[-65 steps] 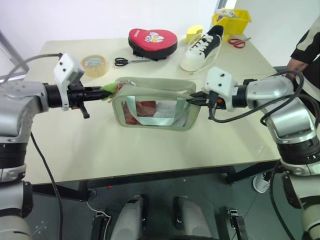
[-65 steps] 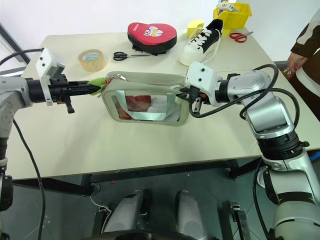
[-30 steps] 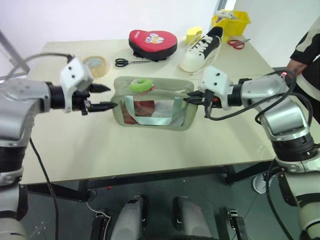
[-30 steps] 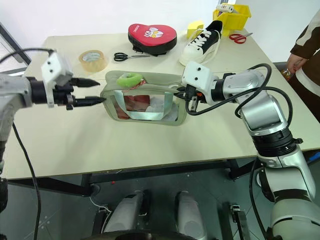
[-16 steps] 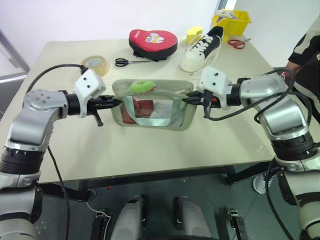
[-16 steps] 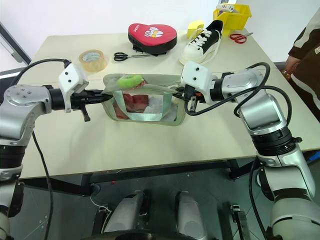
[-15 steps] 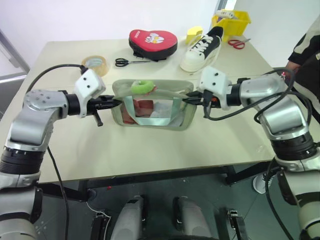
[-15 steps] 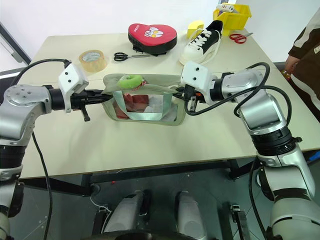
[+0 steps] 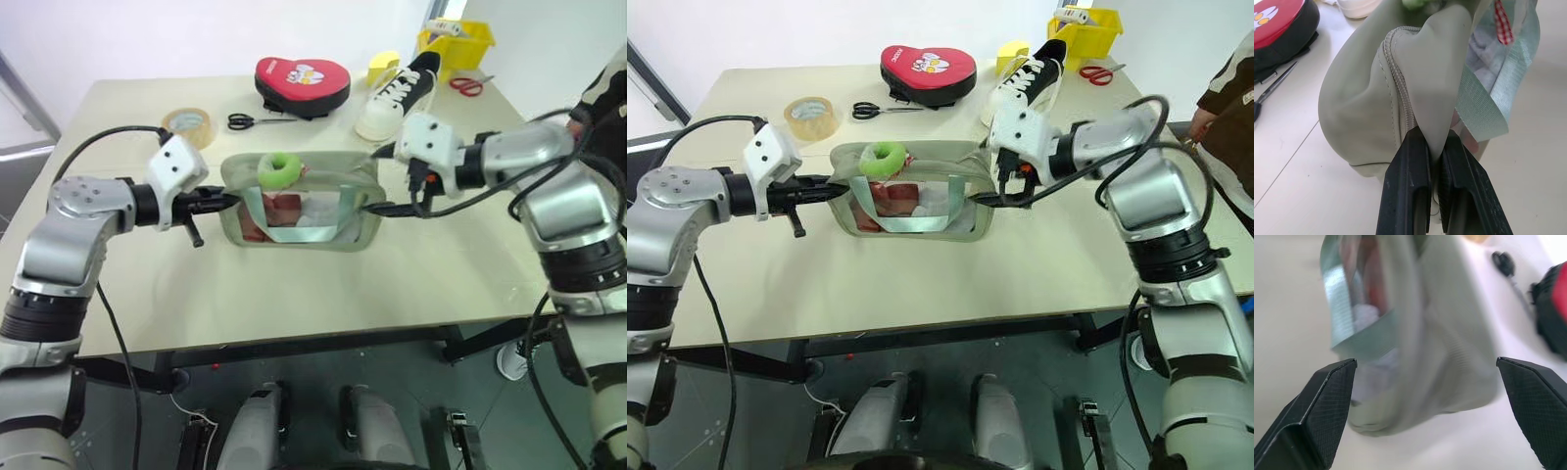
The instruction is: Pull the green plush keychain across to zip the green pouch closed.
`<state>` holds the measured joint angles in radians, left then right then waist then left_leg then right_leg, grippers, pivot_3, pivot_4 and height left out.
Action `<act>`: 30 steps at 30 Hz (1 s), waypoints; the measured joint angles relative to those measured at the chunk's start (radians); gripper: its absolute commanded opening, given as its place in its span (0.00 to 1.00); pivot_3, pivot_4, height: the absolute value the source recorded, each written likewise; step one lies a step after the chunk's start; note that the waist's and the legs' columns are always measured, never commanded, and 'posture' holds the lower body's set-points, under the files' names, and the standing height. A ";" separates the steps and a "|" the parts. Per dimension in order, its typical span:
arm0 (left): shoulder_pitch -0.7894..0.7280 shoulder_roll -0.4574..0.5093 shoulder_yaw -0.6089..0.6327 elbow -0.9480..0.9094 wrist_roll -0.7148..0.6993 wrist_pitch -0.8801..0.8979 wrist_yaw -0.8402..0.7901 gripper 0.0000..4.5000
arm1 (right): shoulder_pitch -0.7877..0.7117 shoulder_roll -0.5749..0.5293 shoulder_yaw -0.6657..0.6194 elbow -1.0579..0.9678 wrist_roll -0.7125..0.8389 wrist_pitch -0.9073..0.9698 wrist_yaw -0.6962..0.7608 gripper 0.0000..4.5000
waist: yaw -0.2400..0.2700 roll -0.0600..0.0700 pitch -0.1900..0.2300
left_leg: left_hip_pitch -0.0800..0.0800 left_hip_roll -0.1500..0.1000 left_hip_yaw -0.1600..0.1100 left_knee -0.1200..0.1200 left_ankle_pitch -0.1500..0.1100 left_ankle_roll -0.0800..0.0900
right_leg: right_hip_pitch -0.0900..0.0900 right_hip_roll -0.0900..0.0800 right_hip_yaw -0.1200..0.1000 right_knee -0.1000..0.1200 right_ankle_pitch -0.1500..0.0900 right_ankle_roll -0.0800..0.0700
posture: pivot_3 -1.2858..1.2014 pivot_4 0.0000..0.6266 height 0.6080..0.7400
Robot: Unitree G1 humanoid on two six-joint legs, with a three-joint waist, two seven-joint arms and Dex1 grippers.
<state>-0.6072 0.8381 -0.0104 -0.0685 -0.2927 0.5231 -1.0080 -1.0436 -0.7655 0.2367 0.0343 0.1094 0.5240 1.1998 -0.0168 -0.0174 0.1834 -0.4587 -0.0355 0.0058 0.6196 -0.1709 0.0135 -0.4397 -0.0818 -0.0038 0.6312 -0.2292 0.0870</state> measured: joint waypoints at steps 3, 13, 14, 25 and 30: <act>0.016 0.004 0.008 -0.025 -0.002 0.012 0.007 0.00 | -0.093 0.062 -0.020 -0.032 0.043 0.054 -0.009 0.99 | 0.000 0.000 0.000 | 0.001 0.000 0.000 -0.002 0.000 0.000 | 0.000 0.000 0.000 0.000 0.000 0.000 | 0.52 0.24 1.00; 0.022 -0.004 0.008 -0.050 -0.004 0.032 0.019 0.00 | -0.057 0.332 0.141 0.015 -0.003 0.011 -0.140 0.99 | 0.003 -0.001 -0.001 | 0.000 -0.001 0.000 -0.001 0.000 -0.001 | 0.000 0.000 0.000 0.001 0.000 0.000 | 0.52 0.24 1.00; 0.022 -0.005 0.008 -0.050 -0.004 0.032 0.019 0.00 | -0.057 0.342 0.150 0.045 -0.018 -0.010 -0.147 0.99 | 0.004 -0.001 -0.001 | 0.000 -0.001 0.000 -0.001 0.000 -0.001 | 0.000 0.000 0.000 0.001 0.000 0.000 | 0.52 0.24 1.00; 0.017 -0.005 0.007 -0.043 -0.003 0.032 0.012 0.00 | -0.071 0.391 0.149 0.119 -0.050 -0.070 -0.157 0.47 | 0.003 -0.001 -0.001 | 0.000 -0.001 0.000 -0.001 0.001 0.001 | 0.000 0.001 -0.001 0.002 0.000 0.000 | 0.52 0.24 1.00; 0.018 -0.004 0.008 -0.043 -0.003 0.030 0.011 0.00 | -0.082 0.390 0.121 0.111 -0.025 -0.012 -0.155 0.00 | 0.003 -0.001 -0.001 | 0.000 -0.001 0.000 -0.001 0.001 0.001 | 0.000 0.001 -0.001 0.002 0.000 0.001 | 0.52 0.24 1.00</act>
<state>-0.5894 0.8337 -0.0028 -0.1115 -0.2953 0.5534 -0.9969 -1.1253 -0.3755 0.3581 0.1450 0.0840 0.5123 1.0451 -0.0138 -0.0185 0.1826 -0.4584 -0.0368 0.0054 0.6186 -0.1699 0.0144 -0.4398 -0.0807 -0.0046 0.6329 -0.2288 0.0875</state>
